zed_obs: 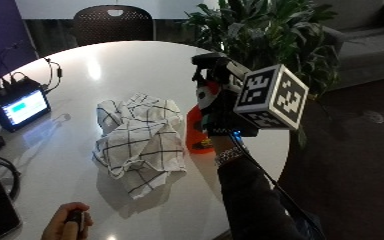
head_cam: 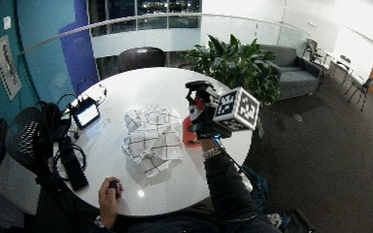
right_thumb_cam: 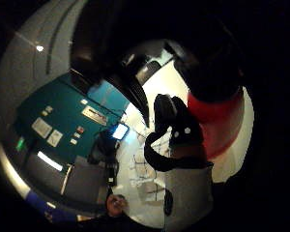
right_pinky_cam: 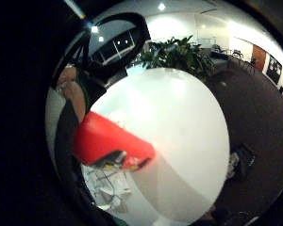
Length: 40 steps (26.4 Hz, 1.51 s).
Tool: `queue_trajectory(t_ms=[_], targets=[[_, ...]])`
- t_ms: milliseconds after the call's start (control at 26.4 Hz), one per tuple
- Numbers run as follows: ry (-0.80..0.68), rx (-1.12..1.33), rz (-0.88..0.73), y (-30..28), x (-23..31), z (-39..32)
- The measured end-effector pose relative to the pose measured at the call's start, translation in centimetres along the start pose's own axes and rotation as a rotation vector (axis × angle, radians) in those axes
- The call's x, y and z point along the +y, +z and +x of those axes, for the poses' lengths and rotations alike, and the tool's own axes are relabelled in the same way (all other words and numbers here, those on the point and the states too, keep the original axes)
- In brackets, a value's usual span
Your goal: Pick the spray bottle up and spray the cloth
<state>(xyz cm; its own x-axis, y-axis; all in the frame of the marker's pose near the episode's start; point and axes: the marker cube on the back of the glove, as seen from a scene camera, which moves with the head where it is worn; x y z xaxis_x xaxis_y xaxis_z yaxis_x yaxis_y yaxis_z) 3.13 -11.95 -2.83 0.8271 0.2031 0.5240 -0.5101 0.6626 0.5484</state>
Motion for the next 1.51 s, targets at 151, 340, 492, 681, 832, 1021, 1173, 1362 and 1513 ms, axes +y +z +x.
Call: queue_trajectory(t_ms=[151,340,492,681,832,1021,1173,1362,1513], targets=[[0.029,-0.149,0.085,0.6,-0.6,0.2],[0.015,-0.285,0.131,1.9,-1.8,0.1],[-0.025,-0.329,0.163,2.3,-2.3,0.3],[-0.094,-0.314,0.174,2.0,-2.6,0.6],[-0.221,-0.23,0.188,0.3,-3.9,-0.1],[-0.464,-0.049,0.224,-2.3,-6.9,-2.9],[-0.652,0.093,0.232,-3.8,-8.6,-4.7],[-0.874,0.283,0.227,-4.1,-8.8,-6.7],[-1.026,0.418,0.216,-3.4,-8.0,-8.0]])
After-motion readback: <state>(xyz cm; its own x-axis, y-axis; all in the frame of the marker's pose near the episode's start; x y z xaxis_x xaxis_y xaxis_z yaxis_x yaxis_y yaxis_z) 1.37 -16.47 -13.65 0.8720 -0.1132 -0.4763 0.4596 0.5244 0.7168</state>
